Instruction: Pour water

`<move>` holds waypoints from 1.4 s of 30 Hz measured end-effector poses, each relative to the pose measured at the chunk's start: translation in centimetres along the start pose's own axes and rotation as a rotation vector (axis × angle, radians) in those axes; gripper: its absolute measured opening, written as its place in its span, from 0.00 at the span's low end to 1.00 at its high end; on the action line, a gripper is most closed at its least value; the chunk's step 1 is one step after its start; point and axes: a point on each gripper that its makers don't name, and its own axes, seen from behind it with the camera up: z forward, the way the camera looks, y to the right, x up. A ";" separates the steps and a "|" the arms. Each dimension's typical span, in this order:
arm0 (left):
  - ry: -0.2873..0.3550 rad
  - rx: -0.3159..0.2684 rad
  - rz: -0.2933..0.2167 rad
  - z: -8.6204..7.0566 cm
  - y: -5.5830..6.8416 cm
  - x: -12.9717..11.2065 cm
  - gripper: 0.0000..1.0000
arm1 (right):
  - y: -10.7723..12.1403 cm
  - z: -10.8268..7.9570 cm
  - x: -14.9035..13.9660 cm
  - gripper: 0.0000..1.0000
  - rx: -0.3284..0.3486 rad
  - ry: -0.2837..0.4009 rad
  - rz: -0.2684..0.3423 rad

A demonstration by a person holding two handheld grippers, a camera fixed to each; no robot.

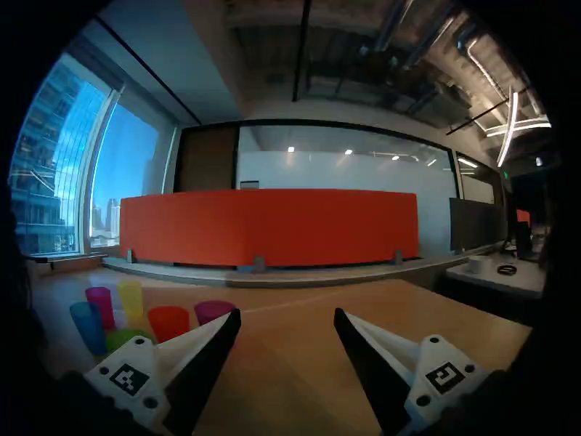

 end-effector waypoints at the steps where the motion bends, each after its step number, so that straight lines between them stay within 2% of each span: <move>1: 0.000 0.000 0.000 0.0 0.0 0.0 0.90 | 0.0 0.0 0.0 0.99 0.000 -0.001 -0.001; 14: 0.000 0.000 0.000 0.0 0.0 0.0 0.90 | 0.0 0.0 -0.9 0.99 -0.006 -0.035 -0.006; 42: 0.000 0.000 0.000 0.0 -0.1 0.0 0.90 | 0.1 -0.1 -0.8 0.99 -0.008 -0.041 -0.005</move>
